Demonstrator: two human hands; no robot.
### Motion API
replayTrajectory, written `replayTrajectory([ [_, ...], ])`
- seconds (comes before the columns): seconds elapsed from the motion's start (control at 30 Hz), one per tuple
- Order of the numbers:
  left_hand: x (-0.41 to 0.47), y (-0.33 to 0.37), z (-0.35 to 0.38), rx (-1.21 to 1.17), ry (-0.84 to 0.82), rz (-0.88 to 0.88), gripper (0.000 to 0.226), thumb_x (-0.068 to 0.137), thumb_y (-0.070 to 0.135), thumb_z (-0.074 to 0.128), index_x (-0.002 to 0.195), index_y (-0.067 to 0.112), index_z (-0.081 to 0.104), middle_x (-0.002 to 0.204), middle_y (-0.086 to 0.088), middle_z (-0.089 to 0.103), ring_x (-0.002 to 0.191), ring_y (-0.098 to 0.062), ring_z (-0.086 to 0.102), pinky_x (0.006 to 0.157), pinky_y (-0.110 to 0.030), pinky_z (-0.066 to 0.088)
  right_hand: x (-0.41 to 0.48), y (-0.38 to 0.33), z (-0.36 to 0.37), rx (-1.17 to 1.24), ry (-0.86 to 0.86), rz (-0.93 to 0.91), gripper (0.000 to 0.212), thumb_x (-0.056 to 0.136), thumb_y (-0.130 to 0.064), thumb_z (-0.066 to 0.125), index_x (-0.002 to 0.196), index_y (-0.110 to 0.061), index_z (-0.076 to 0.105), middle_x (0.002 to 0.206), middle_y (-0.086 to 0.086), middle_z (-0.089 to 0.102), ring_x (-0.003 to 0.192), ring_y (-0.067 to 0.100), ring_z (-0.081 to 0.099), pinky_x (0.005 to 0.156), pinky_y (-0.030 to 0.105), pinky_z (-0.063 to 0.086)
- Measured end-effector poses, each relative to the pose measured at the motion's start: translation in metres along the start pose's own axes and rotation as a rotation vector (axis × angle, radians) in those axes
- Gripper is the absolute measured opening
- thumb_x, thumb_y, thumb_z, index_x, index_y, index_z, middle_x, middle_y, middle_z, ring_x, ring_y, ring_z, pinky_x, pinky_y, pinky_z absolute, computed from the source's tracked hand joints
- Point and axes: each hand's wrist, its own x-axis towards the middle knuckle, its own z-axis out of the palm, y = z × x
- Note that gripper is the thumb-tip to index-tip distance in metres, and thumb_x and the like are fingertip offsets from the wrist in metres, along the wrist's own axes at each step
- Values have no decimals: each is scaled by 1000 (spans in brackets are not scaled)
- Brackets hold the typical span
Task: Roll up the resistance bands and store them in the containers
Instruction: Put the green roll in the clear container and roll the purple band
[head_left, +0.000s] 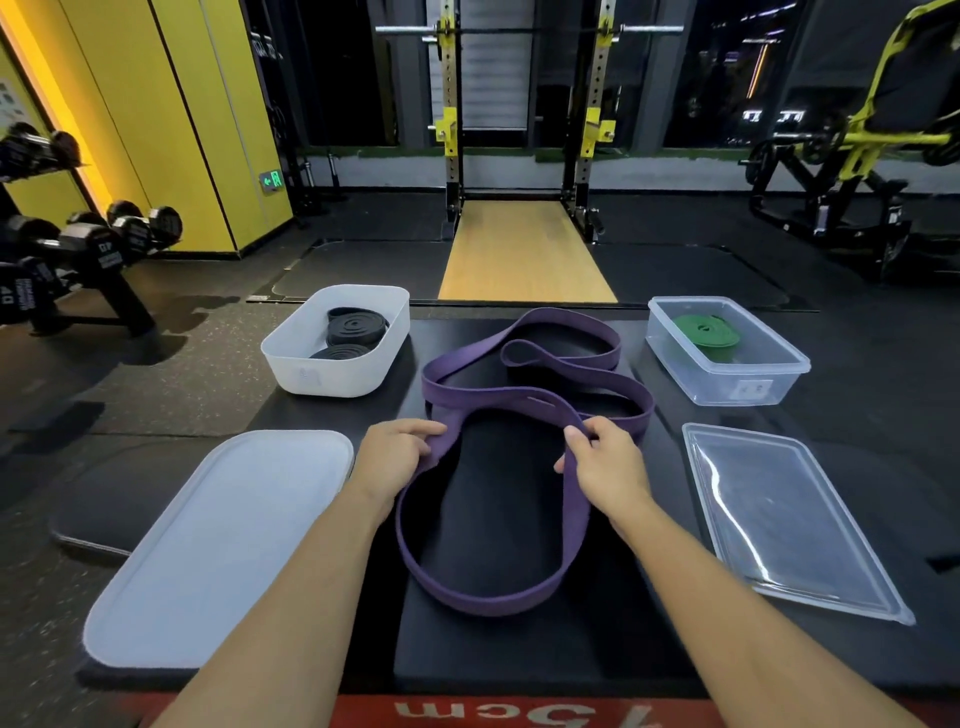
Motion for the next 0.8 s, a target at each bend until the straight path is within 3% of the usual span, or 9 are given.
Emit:
replayTrajectory([
  [0.07, -1, 5, 4, -6, -55, -34, 43, 80, -14, 45, 92, 10, 78, 101, -19, 77, 84, -29, 66, 79, -35, 55, -1, -1, 2, -5, 3, -11, 21, 104, -37, 51, 93, -25, 64, 69, -12, 75, 82, 8, 69, 80, 34, 51],
  [0.2, -10, 14, 17, 27, -98, -8, 11, 92, 4, 61, 89, 15, 61, 87, -3, 66, 71, -15, 59, 66, -27, 45, -8, -5, 4, -55, 6, -22, 28, 104, -45, 48, 91, -27, 64, 69, -14, 74, 80, 3, 67, 81, 35, 50],
  [0.27, -12, 14, 25, -64, -175, -22, 26, 89, 8, 76, 94, 16, 52, 87, -4, 61, 60, -12, 56, 59, -25, 45, -12, -7, 6, -47, -11, -8, 27, 104, -46, 49, 91, -27, 65, 69, -14, 74, 80, 4, 67, 81, 35, 50],
  [0.33, -15, 14, 36, -93, -184, -57, 37, 85, 0, 78, 97, 15, 46, 86, -8, 58, 56, -14, 54, 54, -26, 46, -16, -9, 10, -47, -58, -13, 20, 101, -42, 54, 94, -28, 65, 70, -12, 75, 81, 7, 69, 82, 34, 53],
  [0.43, -20, 15, 46, 113, -30, -20, 28, 85, 3, 71, 95, 15, 48, 81, -3, 65, 63, -19, 63, 66, -36, 57, -22, -14, 18, -162, -104, -67, 9, 97, -40, 63, 99, -31, 64, 72, -11, 70, 81, 8, 64, 78, 32, 50],
  [0.53, -28, 15, 45, 408, 84, 74, 21, 89, 21, 67, 102, 17, 52, 89, 5, 63, 79, -21, 61, 66, -34, 43, -24, -16, 19, -205, -109, -76, 15, 96, -40, 65, 106, -28, 65, 74, -11, 67, 78, 6, 61, 71, 30, 45],
  [0.67, -31, 16, 45, 431, 114, 118, 25, 95, 31, 62, 108, 16, 47, 88, 10, 54, 82, -21, 57, 68, -34, 38, -27, -15, 19, -172, -106, -74, 15, 98, -36, 65, 110, -26, 65, 73, -7, 68, 76, 5, 62, 68, 28, 48],
  [0.73, -29, 17, 46, 482, 113, 134, 16, 96, 32, 59, 93, 17, 55, 85, 6, 56, 74, -17, 55, 64, -33, 37, -29, -15, 21, -177, -107, -92, 16, 98, -35, 64, 113, -29, 62, 75, -8, 68, 78, 6, 62, 73, 30, 51],
  [0.8, -27, 14, 45, 530, 127, 149, 33, 94, 28, 58, 64, 18, 50, 81, -2, 51, 63, -17, 47, 57, -33, 32, -29, -16, 24, -196, -108, -97, 18, 97, -36, 65, 114, -32, 61, 78, -9, 68, 80, 7, 63, 78, 33, 54],
])
